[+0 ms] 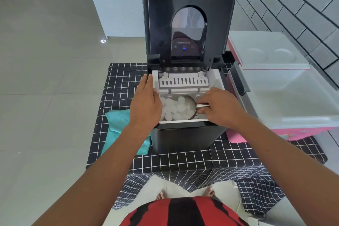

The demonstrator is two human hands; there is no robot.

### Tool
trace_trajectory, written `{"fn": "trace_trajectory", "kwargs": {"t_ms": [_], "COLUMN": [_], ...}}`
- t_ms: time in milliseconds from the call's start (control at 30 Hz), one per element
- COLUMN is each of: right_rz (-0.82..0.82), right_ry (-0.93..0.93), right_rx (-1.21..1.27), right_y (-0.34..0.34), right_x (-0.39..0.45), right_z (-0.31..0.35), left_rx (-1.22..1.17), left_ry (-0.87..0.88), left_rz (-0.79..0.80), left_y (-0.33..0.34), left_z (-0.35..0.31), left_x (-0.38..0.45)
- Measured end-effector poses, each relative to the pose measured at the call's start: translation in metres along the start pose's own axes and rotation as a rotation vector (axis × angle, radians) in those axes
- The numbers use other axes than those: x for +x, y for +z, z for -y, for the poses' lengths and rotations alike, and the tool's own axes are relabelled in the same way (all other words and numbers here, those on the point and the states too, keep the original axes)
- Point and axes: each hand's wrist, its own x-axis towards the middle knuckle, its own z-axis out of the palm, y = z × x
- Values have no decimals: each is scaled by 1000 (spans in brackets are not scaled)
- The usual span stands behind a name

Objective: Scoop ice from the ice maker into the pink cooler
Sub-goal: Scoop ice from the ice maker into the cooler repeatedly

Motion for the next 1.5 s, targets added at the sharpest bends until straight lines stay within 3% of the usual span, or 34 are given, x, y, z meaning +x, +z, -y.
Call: {"fn": "trace_trajectory", "kwargs": {"t_ms": [133, 700, 967, 1233, 1500], "right_rz": [-53, -161, -254, -222, -251], "right_ry": [-8, -8, 16, 139, 317], "right_rx": [-54, 137, 182, 354, 316], "right_y": [0, -14, -34, -57, -68], "right_x": [-5, -14, -20, -42, -79], "right_z": [-2, -31, -57, -114, -213], "left_rx": [3, 23, 199, 125, -9], "left_ry": [3, -4, 43, 125, 218], "left_rz": [3, 4, -28, -98, -13], "left_y": [0, -1, -5, 18, 84], "left_z": [0, 0, -10, -70, -168], "left_x": [1, -1, 1, 12, 19]}}
